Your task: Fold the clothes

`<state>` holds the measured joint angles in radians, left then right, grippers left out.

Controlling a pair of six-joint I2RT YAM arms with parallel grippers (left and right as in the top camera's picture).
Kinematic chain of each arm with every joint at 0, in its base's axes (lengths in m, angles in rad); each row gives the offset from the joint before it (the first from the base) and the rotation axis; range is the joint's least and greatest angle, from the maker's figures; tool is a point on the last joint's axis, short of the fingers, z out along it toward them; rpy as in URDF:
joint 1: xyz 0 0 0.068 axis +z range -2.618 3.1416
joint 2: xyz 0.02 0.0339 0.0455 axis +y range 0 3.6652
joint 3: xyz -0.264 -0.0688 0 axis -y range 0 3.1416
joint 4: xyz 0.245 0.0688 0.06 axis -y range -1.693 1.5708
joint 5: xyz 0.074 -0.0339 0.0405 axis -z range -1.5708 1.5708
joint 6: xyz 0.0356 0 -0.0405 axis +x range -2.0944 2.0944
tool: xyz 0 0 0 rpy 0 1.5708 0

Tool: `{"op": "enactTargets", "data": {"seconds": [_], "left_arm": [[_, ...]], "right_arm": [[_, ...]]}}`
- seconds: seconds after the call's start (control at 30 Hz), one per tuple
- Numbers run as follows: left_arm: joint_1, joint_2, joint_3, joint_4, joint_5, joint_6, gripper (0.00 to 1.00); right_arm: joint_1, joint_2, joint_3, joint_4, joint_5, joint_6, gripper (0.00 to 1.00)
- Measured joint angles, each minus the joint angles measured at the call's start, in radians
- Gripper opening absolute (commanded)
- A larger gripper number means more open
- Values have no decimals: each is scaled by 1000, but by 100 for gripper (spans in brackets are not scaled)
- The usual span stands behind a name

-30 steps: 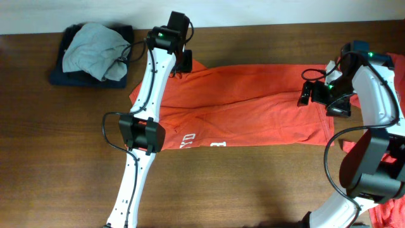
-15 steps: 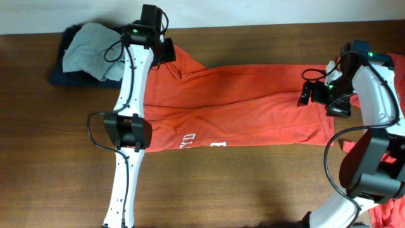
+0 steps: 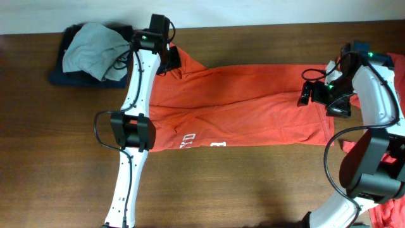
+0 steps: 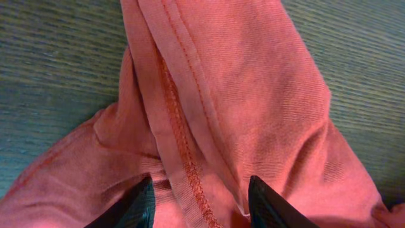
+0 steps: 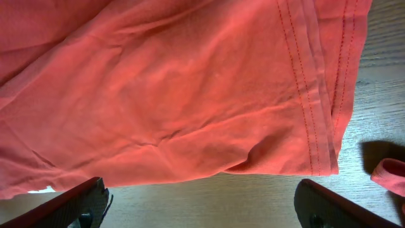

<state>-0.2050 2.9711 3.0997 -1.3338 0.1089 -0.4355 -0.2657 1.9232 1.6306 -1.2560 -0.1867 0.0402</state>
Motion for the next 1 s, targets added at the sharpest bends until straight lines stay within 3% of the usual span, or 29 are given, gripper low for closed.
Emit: {"op": "enactTargets", "data": {"seconds": [0.87, 0.93, 1.0], "left_arm": [[1, 6, 0, 41, 0, -19, 47], [1, 14, 0, 43, 0, -26, 46], [1, 18, 0, 51, 0, -31, 38]], "right_arm": [[0, 0, 0, 0, 0, 0, 99], [0, 0, 0, 0, 0, 0, 99], [0, 0, 0, 0, 0, 0, 99]]}}
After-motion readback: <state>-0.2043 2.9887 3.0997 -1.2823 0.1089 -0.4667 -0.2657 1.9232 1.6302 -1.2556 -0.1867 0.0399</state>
